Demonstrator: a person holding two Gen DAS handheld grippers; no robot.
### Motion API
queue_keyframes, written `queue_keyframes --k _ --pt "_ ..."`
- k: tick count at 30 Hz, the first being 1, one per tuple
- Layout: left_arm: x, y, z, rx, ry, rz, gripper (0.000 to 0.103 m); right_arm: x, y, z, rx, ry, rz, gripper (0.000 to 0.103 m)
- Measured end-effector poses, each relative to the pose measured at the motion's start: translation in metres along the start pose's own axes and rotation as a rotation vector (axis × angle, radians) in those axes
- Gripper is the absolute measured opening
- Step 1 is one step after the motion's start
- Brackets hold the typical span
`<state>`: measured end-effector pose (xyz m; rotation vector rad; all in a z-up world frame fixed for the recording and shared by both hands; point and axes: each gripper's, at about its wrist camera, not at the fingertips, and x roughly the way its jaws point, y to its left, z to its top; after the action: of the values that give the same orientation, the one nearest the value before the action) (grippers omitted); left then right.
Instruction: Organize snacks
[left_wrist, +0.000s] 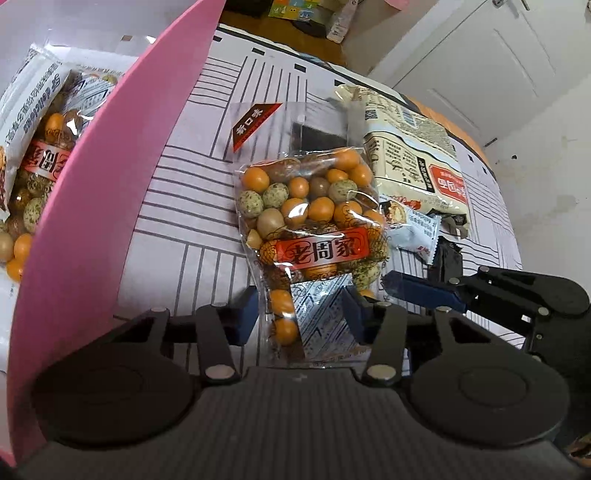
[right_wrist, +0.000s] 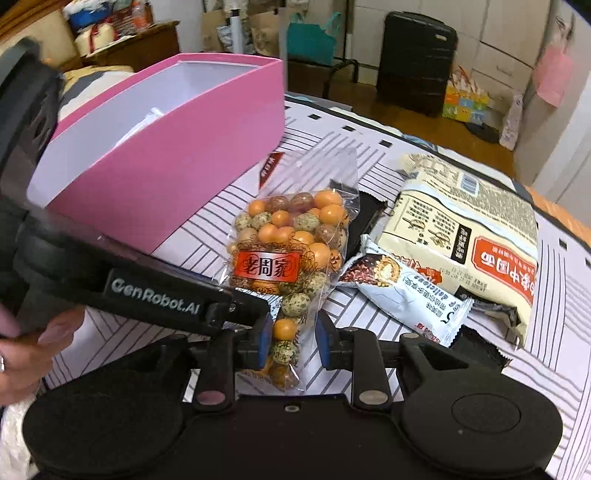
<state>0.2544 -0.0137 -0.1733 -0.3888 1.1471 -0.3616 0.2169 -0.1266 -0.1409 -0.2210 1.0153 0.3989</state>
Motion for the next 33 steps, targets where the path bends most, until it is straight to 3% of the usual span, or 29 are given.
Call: queue_keyframes --k 4,6,9,11,13,16,23,33 --pt "0.000 0.002 -0.001 -0.011 -0.011 0.007 0.047 0.001 -0.002 0.002 0.013 0.000 -0.044 0.054" --pt "0.000 0.004 -0.001 -0.018 -0.013 0.003 0.047 0.002 -0.004 0.002 0.012 0.004 -0.054 0.059" --pt "0.001 0.005 -0.001 -0.028 -0.015 -0.002 0.048 0.001 -0.007 0.000 -0.033 0.056 -0.011 0.074" --pt "0.001 0.007 -0.001 -0.043 -0.017 -0.014 0.051 -0.002 -0.008 -0.003 -0.040 0.075 0.004 0.076" --pt "0.002 0.009 0.000 -0.055 -0.016 -0.020 0.051 -0.002 -0.006 -0.004 -0.043 0.068 0.025 0.084" --pt "0.002 0.007 -0.001 -0.041 -0.027 -0.016 0.051 0.009 0.004 -0.001 -0.054 0.054 0.040 0.084" --pt "0.006 0.005 -0.003 -0.025 -0.039 -0.036 0.050 0.035 0.022 -0.001 -0.079 0.001 -0.014 0.087" --pt "0.002 -0.001 -0.007 -0.010 -0.009 -0.063 0.052 0.015 0.018 -0.002 0.072 0.021 -0.018 0.067"
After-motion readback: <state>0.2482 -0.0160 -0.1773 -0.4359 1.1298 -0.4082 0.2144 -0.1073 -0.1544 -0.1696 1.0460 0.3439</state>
